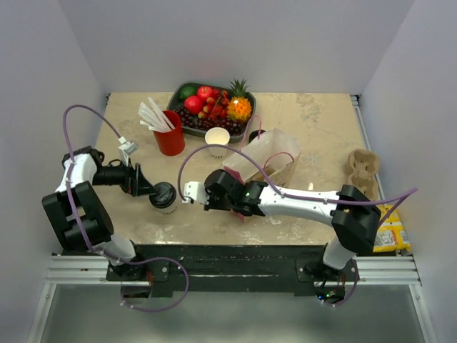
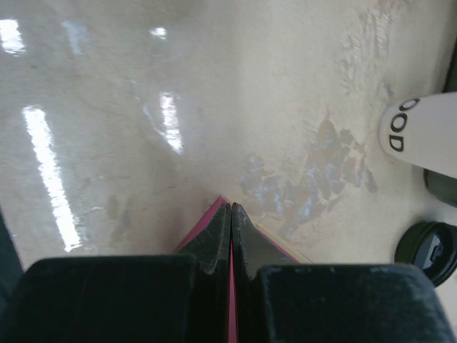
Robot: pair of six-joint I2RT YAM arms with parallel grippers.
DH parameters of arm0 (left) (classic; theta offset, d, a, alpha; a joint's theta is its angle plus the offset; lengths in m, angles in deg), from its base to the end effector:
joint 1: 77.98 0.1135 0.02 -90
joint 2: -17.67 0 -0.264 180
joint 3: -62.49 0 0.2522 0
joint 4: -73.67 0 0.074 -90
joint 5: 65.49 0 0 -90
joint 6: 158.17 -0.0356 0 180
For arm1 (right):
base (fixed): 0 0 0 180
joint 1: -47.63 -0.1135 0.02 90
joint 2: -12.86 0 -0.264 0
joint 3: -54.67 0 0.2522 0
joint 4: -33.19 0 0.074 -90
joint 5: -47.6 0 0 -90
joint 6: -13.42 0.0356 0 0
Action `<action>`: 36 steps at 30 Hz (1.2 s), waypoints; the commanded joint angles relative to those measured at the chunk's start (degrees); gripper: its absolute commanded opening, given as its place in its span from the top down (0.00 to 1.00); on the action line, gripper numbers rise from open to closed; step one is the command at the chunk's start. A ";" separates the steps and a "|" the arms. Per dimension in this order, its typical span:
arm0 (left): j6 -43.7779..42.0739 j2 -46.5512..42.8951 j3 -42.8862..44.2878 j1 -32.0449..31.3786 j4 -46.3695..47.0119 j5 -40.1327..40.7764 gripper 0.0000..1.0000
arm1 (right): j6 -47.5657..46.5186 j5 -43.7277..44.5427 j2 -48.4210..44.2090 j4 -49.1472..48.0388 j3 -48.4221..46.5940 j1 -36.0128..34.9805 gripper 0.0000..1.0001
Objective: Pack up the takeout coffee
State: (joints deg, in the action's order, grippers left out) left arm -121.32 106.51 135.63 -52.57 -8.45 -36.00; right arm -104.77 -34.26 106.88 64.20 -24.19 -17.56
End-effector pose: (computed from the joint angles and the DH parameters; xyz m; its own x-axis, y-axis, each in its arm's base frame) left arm 0.2346 0.0771 0.2185 -0.7913 0.0602 -0.6085 0.5252 0.5764 -0.6260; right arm 0.1546 0.3225 0.2321 0.1382 -0.8154 -0.5621 -0.8987 0.1352 -0.4172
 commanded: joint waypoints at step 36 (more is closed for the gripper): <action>-9.35 7.31 0.22 0.34 -5.21 -1.28 0.12 | 59.73 -46.19 27.97 -17.08 -29.03 14.56 0.30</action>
State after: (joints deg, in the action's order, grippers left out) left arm -128.88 113.17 134.64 -52.55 -14.13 -35.34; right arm -50.96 -76.05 132.89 52.01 -51.79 -4.09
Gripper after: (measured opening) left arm 0.884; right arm 0.708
